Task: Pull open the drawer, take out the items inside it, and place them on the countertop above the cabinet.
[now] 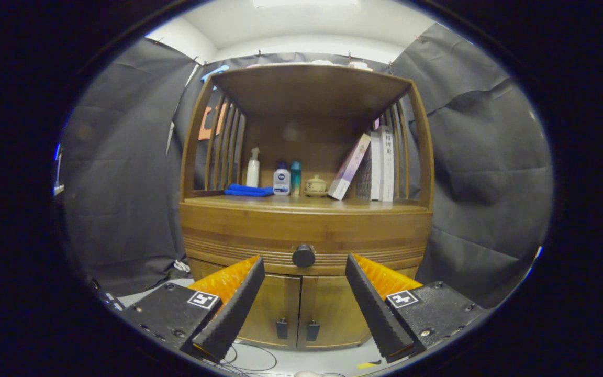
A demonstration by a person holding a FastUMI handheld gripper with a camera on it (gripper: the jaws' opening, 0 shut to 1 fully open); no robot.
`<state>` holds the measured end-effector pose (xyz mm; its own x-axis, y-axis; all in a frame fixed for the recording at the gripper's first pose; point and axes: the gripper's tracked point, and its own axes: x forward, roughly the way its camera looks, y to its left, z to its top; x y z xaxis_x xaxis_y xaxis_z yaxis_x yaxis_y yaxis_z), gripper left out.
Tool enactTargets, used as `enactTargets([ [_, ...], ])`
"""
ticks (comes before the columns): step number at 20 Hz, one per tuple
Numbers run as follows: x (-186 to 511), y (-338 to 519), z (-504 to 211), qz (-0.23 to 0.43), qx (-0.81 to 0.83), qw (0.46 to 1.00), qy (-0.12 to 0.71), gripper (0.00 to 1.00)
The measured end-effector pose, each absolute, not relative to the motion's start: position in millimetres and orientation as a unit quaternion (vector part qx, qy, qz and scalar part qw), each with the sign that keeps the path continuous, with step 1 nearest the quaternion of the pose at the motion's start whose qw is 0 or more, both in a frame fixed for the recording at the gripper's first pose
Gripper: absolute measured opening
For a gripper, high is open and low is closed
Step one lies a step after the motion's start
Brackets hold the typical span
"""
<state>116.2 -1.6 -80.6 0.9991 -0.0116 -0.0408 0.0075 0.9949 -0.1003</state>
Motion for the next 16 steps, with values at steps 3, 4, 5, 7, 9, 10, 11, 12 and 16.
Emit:
enactTargets([
  [3,154,-4,-96,-0.008,-0.04,0.999,0.036,1.0],
  [4,165,-6,-96,-0.011,-0.039,0.999,0.036,1.0],
  [5,177,-6,-98,-0.012,-0.04,0.998,0.038,1.0],
  [7,197,-8,-98,-0.016,-0.044,0.998,0.042,1.0],
  [9,211,-8,-100,-0.017,-0.046,0.998,0.045,1.0],
  [10,217,-5,-103,-0.016,-0.045,0.998,0.05,0.99],
  [11,221,-4,-105,-0.014,-0.045,0.997,0.056,0.97],
  [12,225,-4,-106,-0.015,-0.046,0.997,0.056,0.96],
  [16,236,-1,-113,-0.017,-0.06,0.996,0.058,0.81],
])
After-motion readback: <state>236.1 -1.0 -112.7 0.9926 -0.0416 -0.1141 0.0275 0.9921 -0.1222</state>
